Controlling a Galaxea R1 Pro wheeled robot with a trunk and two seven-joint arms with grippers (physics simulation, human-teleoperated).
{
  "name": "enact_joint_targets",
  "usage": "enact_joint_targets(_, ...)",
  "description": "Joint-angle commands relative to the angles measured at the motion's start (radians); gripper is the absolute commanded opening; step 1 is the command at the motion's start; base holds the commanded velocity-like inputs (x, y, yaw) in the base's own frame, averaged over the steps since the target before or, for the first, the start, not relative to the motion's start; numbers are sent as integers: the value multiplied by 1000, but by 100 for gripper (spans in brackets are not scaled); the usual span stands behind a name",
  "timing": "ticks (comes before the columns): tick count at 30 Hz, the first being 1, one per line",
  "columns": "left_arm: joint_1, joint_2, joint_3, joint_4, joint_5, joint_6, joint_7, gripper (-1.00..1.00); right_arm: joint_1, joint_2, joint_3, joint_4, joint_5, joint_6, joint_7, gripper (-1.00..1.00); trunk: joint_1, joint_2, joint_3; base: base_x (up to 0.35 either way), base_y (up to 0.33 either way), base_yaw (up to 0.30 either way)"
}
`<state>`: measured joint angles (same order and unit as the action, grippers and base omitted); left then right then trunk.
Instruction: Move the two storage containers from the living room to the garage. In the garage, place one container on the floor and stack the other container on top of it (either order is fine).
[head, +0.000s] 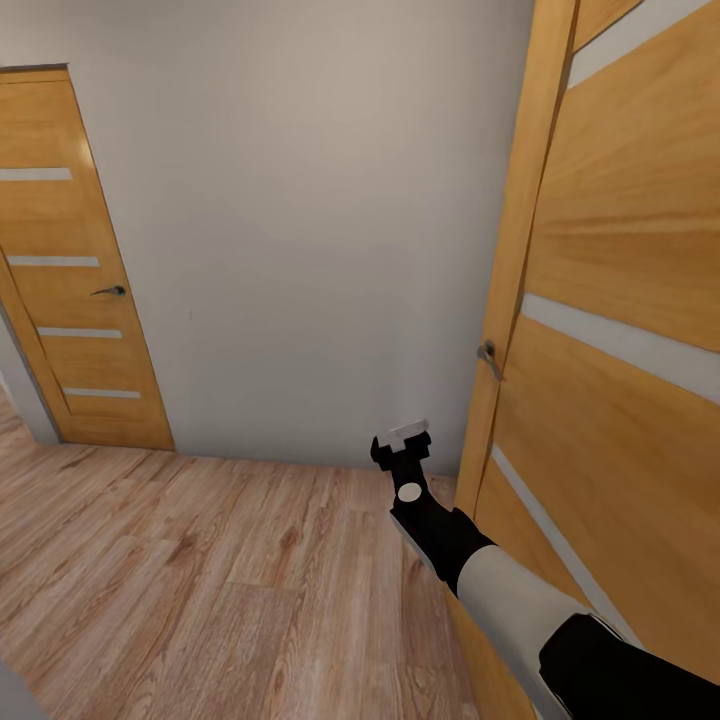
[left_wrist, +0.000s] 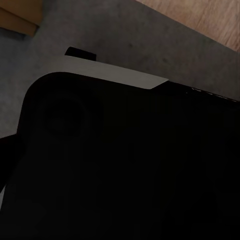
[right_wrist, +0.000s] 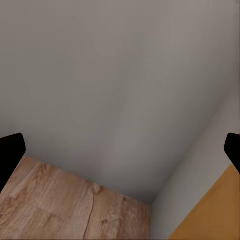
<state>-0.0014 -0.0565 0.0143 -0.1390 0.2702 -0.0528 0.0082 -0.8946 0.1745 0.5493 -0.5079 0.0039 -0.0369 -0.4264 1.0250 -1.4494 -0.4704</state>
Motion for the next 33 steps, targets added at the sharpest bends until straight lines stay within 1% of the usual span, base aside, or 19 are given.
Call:
enact_joint_targets(1, 0, 0, 1, 0, 4, -2, 1, 100, -1, 0, 4, 2, 3, -2, -6, 100, 0, -1, -1, 0, -5, 0)
enact_joint_targets(7, 0, 0, 1, 0, 4, -2, 1, 100, -1, 0, 4, 2, 5, -2, -6, 100, 0, -1, -1, 21, -2, 0)
enact_joint_targets(18, 0, 0, 1, 1, 6, -2, 0, 100, -1, 0, 4, 3, 4, -3, -6, 100, 0, -1, -1, 185, 0, 0)
enact_joint_targets(26, 0, 0, 1, 1, 5, -2, 0, 100, -1, 0, 1, 45, 4, -14, -5, 100, 0, -1, -1, 19, 0, 0)
enact_joint_targets(33, 0, 0, 1, 1, 5, -2, 0, 100, -2, 0, -15, 55, -2, -10, -7, 100, 0, -1, -1, 1, 0, 0)
